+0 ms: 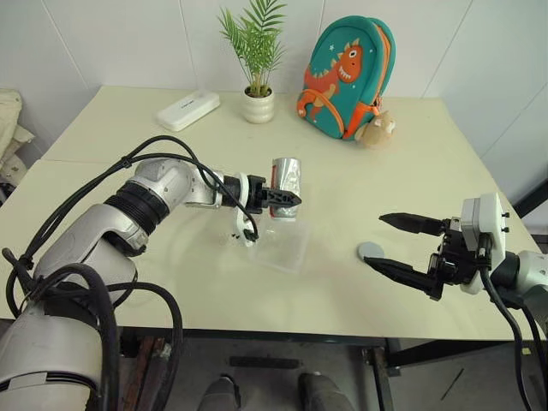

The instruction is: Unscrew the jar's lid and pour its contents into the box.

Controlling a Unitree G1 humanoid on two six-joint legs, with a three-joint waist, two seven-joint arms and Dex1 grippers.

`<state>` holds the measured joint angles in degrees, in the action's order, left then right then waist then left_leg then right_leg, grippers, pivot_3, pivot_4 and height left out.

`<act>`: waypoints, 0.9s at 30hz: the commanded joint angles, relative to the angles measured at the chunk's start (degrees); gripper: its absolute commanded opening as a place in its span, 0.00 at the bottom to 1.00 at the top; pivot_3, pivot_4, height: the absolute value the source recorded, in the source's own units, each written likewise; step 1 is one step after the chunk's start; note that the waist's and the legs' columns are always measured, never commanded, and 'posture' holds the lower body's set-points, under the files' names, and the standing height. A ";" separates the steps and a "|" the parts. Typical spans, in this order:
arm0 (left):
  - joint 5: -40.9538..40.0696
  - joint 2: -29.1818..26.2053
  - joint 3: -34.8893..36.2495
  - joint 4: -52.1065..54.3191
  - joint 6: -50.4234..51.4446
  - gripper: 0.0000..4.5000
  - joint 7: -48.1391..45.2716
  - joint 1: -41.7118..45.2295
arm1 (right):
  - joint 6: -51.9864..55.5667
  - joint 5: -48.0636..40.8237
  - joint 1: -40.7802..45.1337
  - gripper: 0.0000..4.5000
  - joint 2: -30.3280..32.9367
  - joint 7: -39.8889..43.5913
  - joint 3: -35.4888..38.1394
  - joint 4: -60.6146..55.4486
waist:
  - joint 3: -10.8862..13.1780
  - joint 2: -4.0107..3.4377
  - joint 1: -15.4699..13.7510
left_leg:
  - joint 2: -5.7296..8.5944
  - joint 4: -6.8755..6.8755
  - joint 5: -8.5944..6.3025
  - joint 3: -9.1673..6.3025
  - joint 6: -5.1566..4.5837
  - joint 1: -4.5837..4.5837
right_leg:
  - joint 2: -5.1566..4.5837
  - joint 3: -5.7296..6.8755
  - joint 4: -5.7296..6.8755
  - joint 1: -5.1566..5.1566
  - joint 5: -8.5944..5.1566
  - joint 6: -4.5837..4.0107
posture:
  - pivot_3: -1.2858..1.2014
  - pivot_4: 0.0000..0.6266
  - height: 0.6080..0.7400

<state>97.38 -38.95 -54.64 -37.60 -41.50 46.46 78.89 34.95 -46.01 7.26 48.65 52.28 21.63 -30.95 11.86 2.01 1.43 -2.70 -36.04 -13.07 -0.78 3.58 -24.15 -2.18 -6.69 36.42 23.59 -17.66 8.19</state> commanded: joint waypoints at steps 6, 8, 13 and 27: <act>0.17 -2.11 -0.40 5.12 4.26 0.46 4.04 0.89 | -1.48 0.63 2.55 1.00 0.45 0.08 -0.84 1.35 | 0.00 0.00 -0.16 | 0.00 -0.04 0.00 0.01 0.00 0.00 | -0.01 0.00 0.06 0.00 0.00 0.00 | 0.52 0.24 1.00; 0.39 -2.22 0.86 6.18 7.96 0.46 3.83 0.80 | -1.72 1.23 3.19 1.00 0.62 0.42 -1.33 1.97 | 0.00 0.00 -0.15 | 0.00 -0.04 0.00 0.02 0.00 0.02 | -0.01 -0.01 0.08 0.00 0.00 0.00 | 0.52 0.24 1.00; 3.74 -2.89 0.76 8.24 17.46 0.46 8.90 0.22 | -1.39 1.94 5.80 1.00 0.66 0.56 -3.08 3.21 | 0.00 0.00 -0.15 | 0.01 -0.10 0.01 0.02 0.00 0.02 | -0.01 -0.01 0.14 -0.01 0.00 0.00 | 0.52 0.24 1.00; -32.05 1.79 16.97 -7.93 4.97 0.46 -8.81 -4.16 | -0.84 3.26 8.28 1.00 1.18 0.88 -4.27 4.58 | -0.01 -0.01 -0.17 | 0.01 -0.22 0.04 0.03 0.01 0.04 | -0.02 -0.02 0.45 0.05 0.00 -0.01 | 0.52 0.24 1.00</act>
<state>75.39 -37.92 -43.53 -43.31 -34.72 42.88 75.17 34.76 -42.72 15.45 48.90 53.24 16.18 -24.79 11.85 2.00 1.26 -2.69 -36.26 -13.03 -0.73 3.59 -24.08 -2.19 -6.71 36.89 23.64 -17.66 8.18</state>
